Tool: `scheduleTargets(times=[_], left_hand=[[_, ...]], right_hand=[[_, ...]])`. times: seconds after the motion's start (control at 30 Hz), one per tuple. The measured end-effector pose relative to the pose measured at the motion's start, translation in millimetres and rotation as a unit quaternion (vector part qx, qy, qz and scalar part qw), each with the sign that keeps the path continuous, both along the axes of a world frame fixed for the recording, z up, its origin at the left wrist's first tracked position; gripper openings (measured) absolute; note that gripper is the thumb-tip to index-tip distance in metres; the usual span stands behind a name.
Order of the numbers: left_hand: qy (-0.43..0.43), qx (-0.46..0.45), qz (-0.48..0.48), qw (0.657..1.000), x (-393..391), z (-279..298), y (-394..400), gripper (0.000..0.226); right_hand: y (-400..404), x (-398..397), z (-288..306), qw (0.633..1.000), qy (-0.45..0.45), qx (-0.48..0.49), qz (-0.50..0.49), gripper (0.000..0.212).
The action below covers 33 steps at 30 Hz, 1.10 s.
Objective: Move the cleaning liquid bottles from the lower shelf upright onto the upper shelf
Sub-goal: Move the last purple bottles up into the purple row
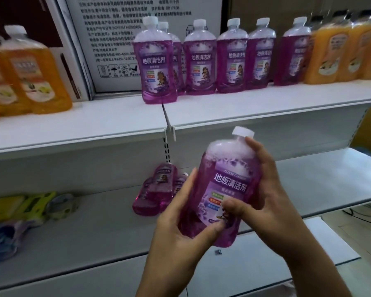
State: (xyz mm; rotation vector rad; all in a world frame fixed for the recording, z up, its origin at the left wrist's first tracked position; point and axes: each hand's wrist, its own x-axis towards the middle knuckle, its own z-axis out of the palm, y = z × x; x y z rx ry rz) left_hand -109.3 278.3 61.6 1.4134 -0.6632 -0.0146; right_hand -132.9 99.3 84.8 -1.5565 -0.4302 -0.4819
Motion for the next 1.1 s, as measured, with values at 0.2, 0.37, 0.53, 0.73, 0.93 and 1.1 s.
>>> scheduleTargets(times=[0.2, 0.37, 0.53, 0.73, 0.93, 1.1], left_hand=[[-0.093, -0.045, 0.036, 0.994, -5, 57, -13, 0.086], [-0.18, -0.002, 0.05, 0.982, 6, 105, -18, 0.092], [-0.249, 0.088, 0.041, 0.964, 32, 147, -29, 0.085], [-0.249, 0.183, 0.094, 0.946, 80, 157, -40, 0.065], [-0.226, 0.229, 0.208, 0.924, 107, 140, -55, 0.065], [-0.252, 0.321, 0.32, 0.855, 105, 135, -60, 0.073]], right_hand=[[-8, -2, 70, 0.993, -0.098, -0.062, -0.016, 0.089], [-15, 0, 123, 0.981, -0.161, -0.103, -0.028, 0.087], [-24, 13, 163, 0.94, -0.207, -0.251, -0.101, 0.095], [-27, 55, 180, 0.909, -0.175, -0.345, -0.155, 0.095], [-32, 101, 181, 0.889, -0.14, -0.397, -0.178, 0.09], [-36, 147, 184, 0.883, -0.104, -0.41, -0.206, 0.092]])
